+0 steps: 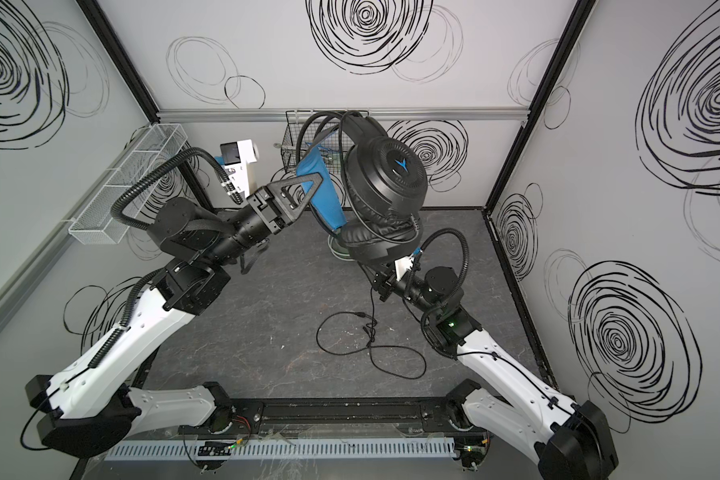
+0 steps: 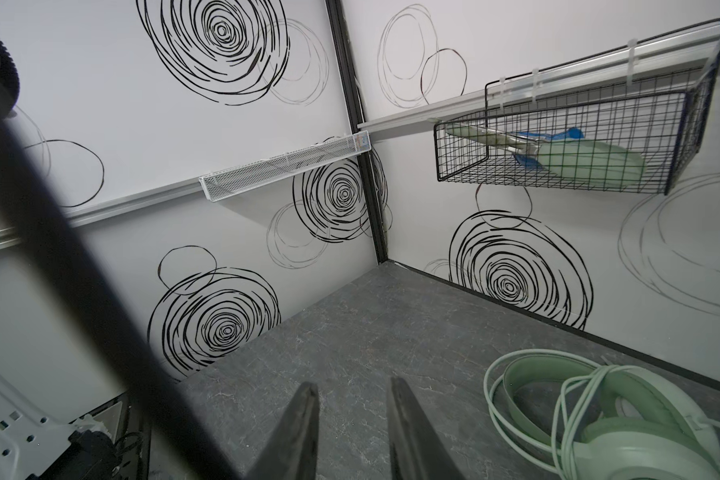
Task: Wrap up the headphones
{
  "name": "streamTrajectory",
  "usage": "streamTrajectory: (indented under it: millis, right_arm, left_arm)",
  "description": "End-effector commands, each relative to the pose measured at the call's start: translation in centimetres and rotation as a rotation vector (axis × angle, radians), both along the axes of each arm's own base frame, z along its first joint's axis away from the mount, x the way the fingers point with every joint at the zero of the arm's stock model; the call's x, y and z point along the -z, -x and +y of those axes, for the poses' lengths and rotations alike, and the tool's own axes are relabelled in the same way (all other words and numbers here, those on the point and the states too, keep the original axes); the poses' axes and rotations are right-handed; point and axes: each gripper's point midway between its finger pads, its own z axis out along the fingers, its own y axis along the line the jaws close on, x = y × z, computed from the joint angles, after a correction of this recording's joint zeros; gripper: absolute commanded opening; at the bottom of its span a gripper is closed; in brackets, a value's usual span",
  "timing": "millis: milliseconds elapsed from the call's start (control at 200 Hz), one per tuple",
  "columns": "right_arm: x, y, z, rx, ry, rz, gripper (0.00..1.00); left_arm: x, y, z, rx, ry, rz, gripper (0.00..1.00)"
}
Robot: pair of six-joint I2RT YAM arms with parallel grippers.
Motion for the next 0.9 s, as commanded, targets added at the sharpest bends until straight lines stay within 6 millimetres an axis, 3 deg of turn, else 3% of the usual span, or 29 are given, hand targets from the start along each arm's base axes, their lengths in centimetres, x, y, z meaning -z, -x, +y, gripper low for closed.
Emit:
streamTrajectory:
  millis: [0, 170, 355, 555, 735, 896]
  right_arm:
    - [0.3, 1.1, 0.8, -0.063, -0.012, 0.01, 0.31]
    - [1.8, 2.1, 1.1, -0.088, -0.015, 0.055, 0.28]
    - [3.4, 3.4, 1.4, -0.108, 0.005, 0.083, 0.1]
    - [4.1, 4.9, 1.9, -0.126, 0.032, 0.084, 0.0]
    - [4.2, 5.9, 2.2, -0.131, 0.077, 0.079, 0.0]
    - [4.5, 6.9, 2.5, -0.123, 0.178, 0.063, 0.0]
  left_arm:
    - [-4.9, 2.7, 3.1, -0.029, 0.126, -0.111, 0.0]
    - [-5.3, 2.5, 3.4, -0.049, 0.123, -0.113, 0.0]
    - [-5.4, 1.2, 5.0, -0.152, 0.158, -0.092, 0.0]
    - [-5.0, -1.0, 7.1, -0.32, 0.179, -0.042, 0.0]
    - [-3.1, -3.8, 9.4, -0.52, 0.147, 0.043, 0.0]
    - [0.8, -7.5, 11.9, -0.724, 0.059, 0.143, 0.0]
